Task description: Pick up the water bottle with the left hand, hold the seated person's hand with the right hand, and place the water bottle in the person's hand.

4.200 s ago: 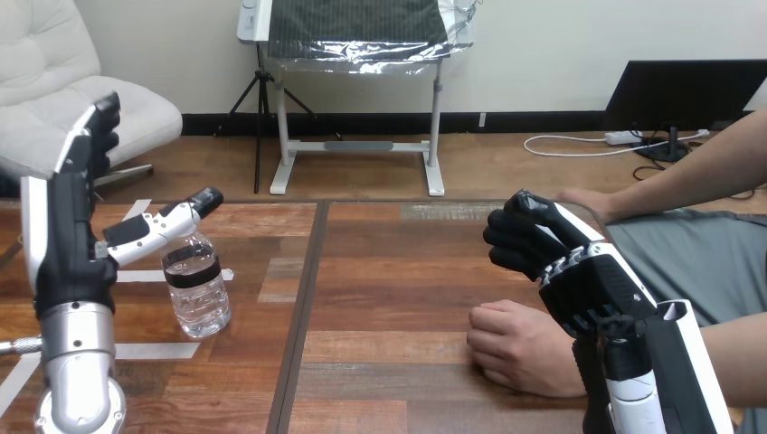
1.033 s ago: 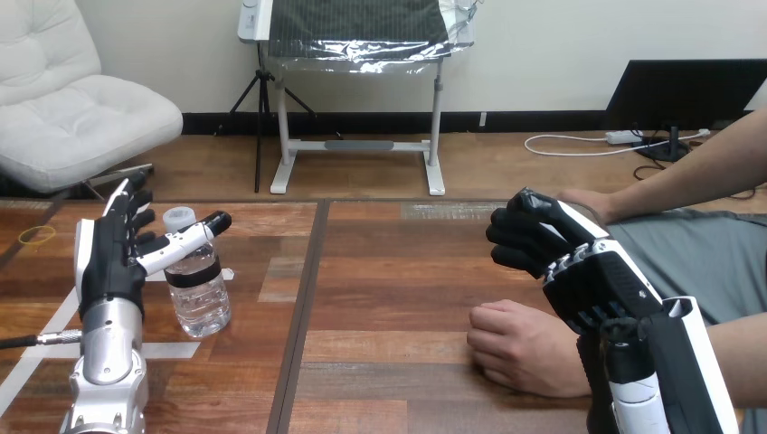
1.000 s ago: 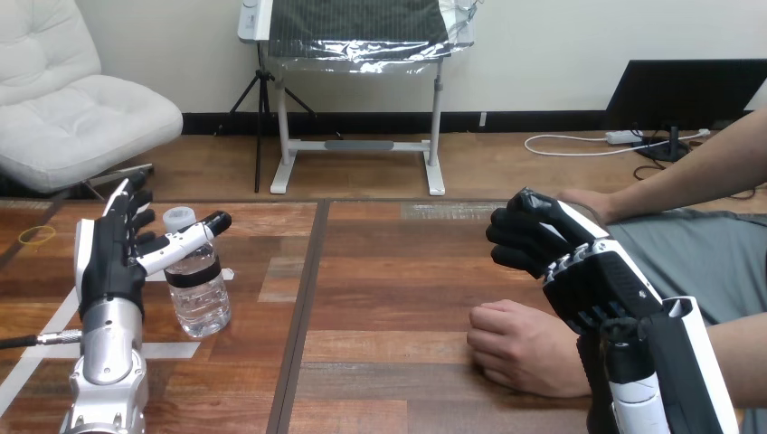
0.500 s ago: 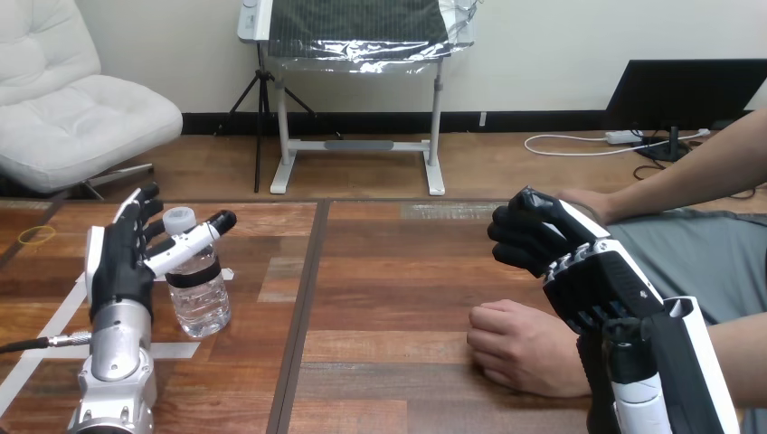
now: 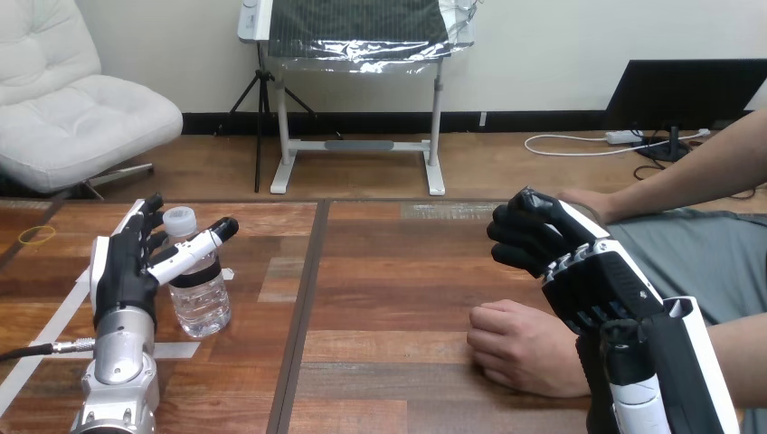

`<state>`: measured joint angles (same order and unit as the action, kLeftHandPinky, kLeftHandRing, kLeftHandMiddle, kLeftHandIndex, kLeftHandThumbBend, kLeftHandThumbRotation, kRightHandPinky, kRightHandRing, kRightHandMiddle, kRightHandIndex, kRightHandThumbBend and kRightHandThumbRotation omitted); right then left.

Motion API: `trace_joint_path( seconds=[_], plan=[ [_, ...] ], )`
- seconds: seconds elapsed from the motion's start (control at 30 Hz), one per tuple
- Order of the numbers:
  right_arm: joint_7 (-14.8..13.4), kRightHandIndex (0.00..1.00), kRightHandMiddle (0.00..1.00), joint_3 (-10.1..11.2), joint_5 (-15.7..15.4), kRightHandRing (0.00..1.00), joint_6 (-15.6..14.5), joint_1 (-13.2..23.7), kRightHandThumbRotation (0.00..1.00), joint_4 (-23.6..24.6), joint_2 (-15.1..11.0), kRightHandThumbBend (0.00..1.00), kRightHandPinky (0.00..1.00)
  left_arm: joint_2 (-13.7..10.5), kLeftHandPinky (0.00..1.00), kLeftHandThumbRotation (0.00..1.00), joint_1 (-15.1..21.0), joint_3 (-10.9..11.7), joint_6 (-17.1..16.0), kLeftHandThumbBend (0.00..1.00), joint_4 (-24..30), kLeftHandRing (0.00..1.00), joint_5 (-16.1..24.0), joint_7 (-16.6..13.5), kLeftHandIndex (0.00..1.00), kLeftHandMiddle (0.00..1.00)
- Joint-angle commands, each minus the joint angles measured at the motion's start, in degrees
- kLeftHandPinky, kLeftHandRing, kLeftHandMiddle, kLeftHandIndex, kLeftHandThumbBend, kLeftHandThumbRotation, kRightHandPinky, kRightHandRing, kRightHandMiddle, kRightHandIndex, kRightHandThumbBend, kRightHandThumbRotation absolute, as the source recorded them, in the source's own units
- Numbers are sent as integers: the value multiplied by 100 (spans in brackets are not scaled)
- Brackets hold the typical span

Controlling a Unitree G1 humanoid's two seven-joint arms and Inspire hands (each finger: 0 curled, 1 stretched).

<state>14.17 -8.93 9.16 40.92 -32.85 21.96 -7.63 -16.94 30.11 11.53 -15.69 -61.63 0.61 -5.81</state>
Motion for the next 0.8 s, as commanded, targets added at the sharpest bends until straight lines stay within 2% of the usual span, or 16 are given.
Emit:
trace_joint_path(
  seconds=[0.0,0.77],
  plan=[
    [4,83,82,35,27,82,103,244,90,59,19,61,79,5,82,29,562,-104,-28,100,-92,89,60,10,90,91],
    [75,83,82,28,116,82,107,250,88,88,7,62,78,55,82,25,682,-251,52,100,-335,92,68,113,93,93]
  ],
)
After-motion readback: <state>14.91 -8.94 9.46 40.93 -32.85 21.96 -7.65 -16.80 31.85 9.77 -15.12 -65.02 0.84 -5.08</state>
